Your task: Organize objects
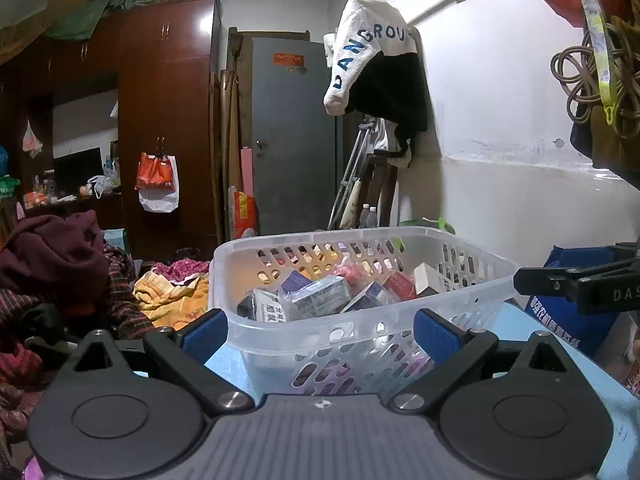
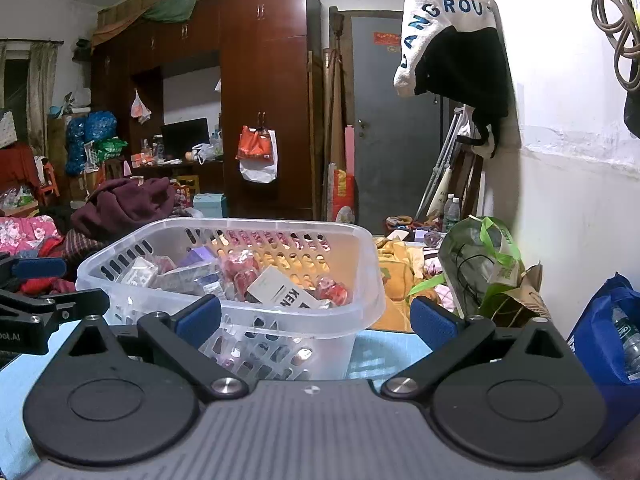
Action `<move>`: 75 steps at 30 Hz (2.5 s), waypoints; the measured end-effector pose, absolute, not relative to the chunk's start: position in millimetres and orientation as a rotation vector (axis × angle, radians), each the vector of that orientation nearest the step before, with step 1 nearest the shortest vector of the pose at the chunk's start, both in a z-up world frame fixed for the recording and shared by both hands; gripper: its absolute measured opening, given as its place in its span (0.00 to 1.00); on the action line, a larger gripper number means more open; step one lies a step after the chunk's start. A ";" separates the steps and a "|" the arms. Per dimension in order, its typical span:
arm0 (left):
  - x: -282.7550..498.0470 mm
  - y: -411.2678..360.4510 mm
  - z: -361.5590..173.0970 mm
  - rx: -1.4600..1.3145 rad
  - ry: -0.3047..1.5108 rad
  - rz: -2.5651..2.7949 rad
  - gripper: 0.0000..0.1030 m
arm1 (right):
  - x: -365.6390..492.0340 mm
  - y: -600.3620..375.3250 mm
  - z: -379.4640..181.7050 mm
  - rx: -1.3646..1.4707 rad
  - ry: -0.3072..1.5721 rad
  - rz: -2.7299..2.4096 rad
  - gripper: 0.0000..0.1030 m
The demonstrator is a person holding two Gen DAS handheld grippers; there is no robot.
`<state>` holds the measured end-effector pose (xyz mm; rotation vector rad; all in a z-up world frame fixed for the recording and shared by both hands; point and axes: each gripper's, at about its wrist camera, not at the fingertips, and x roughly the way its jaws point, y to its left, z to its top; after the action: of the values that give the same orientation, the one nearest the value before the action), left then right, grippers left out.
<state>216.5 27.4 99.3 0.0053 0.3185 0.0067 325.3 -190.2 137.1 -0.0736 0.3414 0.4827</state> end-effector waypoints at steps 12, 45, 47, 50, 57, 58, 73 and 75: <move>216.3 28.7 99.3 -0.015 0.324 0.013 0.98 | 325.2 -194.4 134.9 -0.070 0.336 0.485 1.00; 217.1 26.1 100.9 -0.015 0.320 0.019 0.98 | 325.9 -196.4 132.5 -0.070 0.341 0.492 1.00; 217.1 26.1 100.9 -0.016 0.320 0.019 0.98 | 325.9 -196.3 132.6 -0.071 0.342 0.492 1.00; 216.9 26.3 100.4 -0.009 0.318 0.022 0.98 | 326.1 -196.5 131.4 -0.073 0.343 0.492 1.00; 216.1 28.4 98.5 -0.022 0.318 0.019 0.98 | 325.9 -196.3 131.1 -0.073 0.344 0.494 1.00; 215.8 28.5 98.6 -0.020 0.316 0.019 0.98 | 325.8 -196.3 131.1 -0.073 0.344 0.494 1.00; 217.3 28.1 97.3 -0.015 0.317 0.017 0.98 | 326.0 -196.4 129.3 -0.076 0.344 0.496 1.00; 217.7 28.0 97.8 -0.014 0.316 0.016 0.98 | 326.0 -196.4 129.3 -0.076 0.345 0.497 1.00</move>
<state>217.7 28.0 97.8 -0.0138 0.3158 0.0163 326.0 -196.4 129.3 -0.0761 0.3451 0.4966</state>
